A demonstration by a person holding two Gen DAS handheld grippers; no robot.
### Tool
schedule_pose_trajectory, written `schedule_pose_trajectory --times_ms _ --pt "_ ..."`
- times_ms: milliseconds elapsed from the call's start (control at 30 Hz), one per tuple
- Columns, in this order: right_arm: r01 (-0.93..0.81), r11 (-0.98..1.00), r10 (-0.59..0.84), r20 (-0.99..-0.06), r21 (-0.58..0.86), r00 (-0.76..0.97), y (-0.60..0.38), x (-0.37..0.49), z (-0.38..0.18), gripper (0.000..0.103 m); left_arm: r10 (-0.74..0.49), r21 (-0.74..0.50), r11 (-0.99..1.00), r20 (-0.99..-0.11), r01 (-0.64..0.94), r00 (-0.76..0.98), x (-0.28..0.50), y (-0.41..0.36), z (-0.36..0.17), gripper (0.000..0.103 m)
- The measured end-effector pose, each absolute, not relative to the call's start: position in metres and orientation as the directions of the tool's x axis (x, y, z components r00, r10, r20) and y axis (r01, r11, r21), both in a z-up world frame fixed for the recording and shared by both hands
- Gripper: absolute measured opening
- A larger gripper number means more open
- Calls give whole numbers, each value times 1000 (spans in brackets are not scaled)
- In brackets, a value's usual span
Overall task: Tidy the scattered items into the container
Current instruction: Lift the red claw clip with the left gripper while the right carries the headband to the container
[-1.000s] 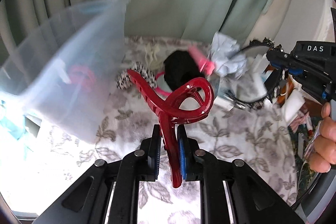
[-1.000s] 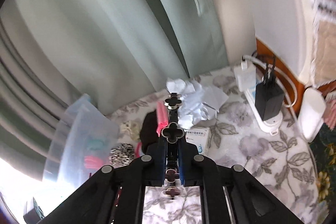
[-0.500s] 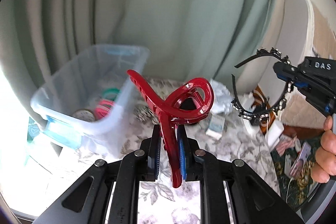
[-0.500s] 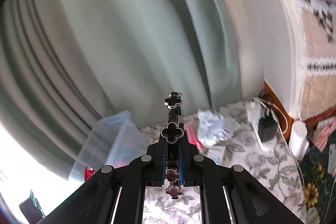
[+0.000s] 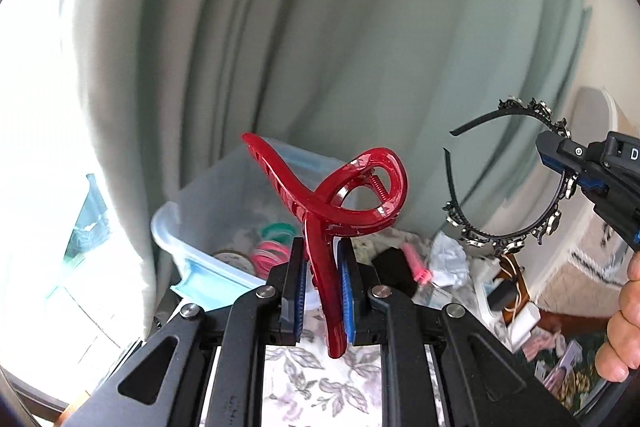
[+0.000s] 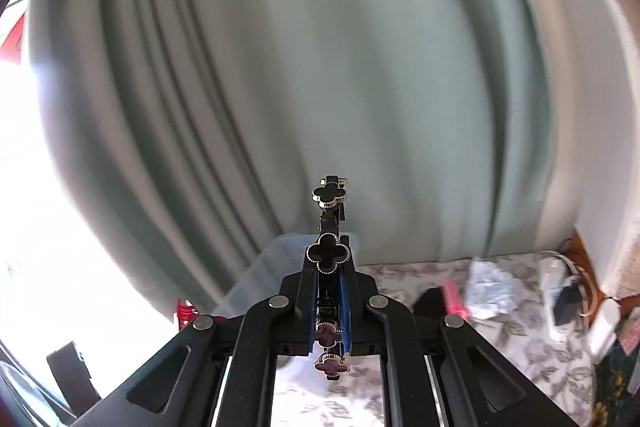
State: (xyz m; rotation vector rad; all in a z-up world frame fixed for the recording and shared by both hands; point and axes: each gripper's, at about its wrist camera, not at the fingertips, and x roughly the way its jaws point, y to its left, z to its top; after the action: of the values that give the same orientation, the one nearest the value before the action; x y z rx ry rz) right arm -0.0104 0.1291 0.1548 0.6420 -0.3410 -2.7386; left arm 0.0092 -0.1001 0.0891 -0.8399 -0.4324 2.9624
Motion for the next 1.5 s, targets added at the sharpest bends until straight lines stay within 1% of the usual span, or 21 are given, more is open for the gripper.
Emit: schedule_pose_trajectory --times_ms 133,333,567,900,1100,1200,1500 --pt "291 -914 -387 -399 282 -831 97 -18 152 10 86 -300 -950 -505 82 -859 9 -122 84 15" --pt "332 -908 -415 -444 254 -794 60 -33 135 10 66 -331 -936 -507 124 -859 5 -147 73 15" --pt "351 -906 -423 -507 237 -751 34 -51 105 10 75 -354 -925 -526 137 -847 -10 -160 54 15" --pt "344 -912 -408 -574 223 -710 14 -80 73 10 93 -349 -929 -544 124 -834 -38 -154 36 15" --pt "338 -917 -395 -595 210 -700 8 -94 61 10 101 -344 -931 -571 126 -814 -57 -152 22 16" --pt "334 -919 -389 -610 208 -691 7 -100 56 14 104 -347 -929 -583 131 -806 -63 -153 17 16" --pt "329 -921 -382 -637 207 -670 7 -110 45 14 111 -350 -925 -618 145 -779 -78 -152 3 16"
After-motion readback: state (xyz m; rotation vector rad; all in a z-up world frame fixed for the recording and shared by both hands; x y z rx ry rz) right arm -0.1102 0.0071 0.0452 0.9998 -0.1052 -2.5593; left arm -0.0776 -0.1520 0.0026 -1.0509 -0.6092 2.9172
